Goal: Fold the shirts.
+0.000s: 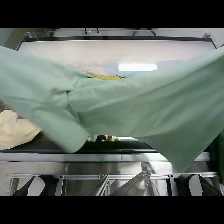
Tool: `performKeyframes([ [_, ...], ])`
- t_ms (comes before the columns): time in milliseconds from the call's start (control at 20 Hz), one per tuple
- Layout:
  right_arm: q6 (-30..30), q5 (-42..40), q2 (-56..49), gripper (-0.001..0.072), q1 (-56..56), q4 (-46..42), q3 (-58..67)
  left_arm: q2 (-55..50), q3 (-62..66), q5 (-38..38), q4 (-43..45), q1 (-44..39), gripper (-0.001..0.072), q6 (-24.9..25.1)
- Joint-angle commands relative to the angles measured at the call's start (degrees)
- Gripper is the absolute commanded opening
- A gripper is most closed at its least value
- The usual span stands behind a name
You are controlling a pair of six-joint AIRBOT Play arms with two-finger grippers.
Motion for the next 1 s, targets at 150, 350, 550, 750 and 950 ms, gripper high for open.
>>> performKeyframes([
  [150, -1.20, -0.02, 0.48, 0.0014, -0.98, 2.40, 2.01, 1.27, -5.73, -0.92, -22.77, 2.29, 0.0027, 4.09],
  [350, -1.29, -0.87, -0.13, 0.0014, -0.96, 2.16, 3.56, 3.74, -9.88, -0.85, -20.28, 11.04, 0.0026, 4.57],
  [550, 1.70, 1.46, -0.09, 0.0014, 0.63, -3.56, 3.54, 8.66, -15.06, 1.84, -1.49, 2.38, 0.0026, 3.50],
  [750, 7.17, -1.05, -2.56, 0.0014, 10.43, -23.96, 3.37, 7.87, -13.77, 18.29, 30.67, -11.43, 0.0026, -5.31],
  [950, 6.21, 2.14, -5.03, 0.0014, 16.09, -27.41, 3.48, 2.51, -13.66, 13.00, 26.99, -24.72, 0.0025, -0.66],
])
